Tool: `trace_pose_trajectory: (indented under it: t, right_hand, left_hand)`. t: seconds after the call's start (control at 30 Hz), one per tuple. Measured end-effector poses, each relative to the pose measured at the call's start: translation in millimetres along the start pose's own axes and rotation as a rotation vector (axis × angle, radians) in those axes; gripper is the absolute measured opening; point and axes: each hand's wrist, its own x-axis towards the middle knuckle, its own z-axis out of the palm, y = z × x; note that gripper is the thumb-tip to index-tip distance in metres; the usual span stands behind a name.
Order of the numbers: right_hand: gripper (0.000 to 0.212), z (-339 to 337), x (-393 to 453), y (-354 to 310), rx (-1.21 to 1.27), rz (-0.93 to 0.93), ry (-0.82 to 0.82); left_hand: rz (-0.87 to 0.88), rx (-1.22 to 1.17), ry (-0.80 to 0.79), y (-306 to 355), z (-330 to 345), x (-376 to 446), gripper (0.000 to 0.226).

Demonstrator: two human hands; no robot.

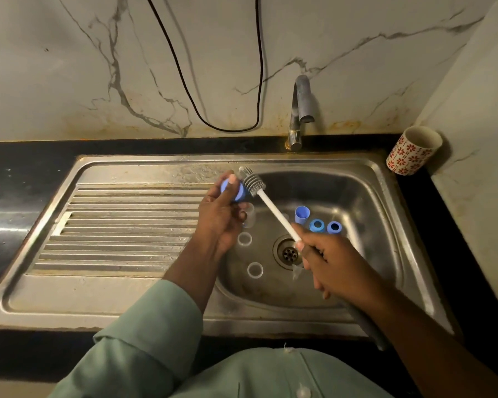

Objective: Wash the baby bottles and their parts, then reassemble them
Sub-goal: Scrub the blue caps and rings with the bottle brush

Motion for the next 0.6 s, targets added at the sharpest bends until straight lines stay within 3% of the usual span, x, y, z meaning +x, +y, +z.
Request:
trace_pose_trajectory:
  t: [0.1,0.2,0.33,0.47,0.6]
  right_hand:
    - [0.027,2.5,-0.3,-3.4,0.015,0.009,-0.023]
    - [0.034,0.6,14.2,-9.1,0.035,0.015,0.008]
    - [0.033,0.0,13.0,-8.0,-0.028,0.037,-0.038]
    - [0.029,-0.5,23.4,-11.3,-0.013,0.075,0.026]
    - [0.029,1.2,14.3,-8.0,-0.002,0.088,-0.027]
  left_hand:
    - [0.018,0.014,0.057,-0.7,2.3,3.3,0.025]
    - [-0.029,0.066,0.023,-2.4,12.4,2.8,0.032]
    - [-0.019,-0.215,0.127,8.0,13.9,11.6,0.037]
    - [-0.059,-0.149,0.072,1.2,20.0,8.6,0.045]
    - [-0.087,-0.150,0.165,5.2,19.0,11.1,0.026]
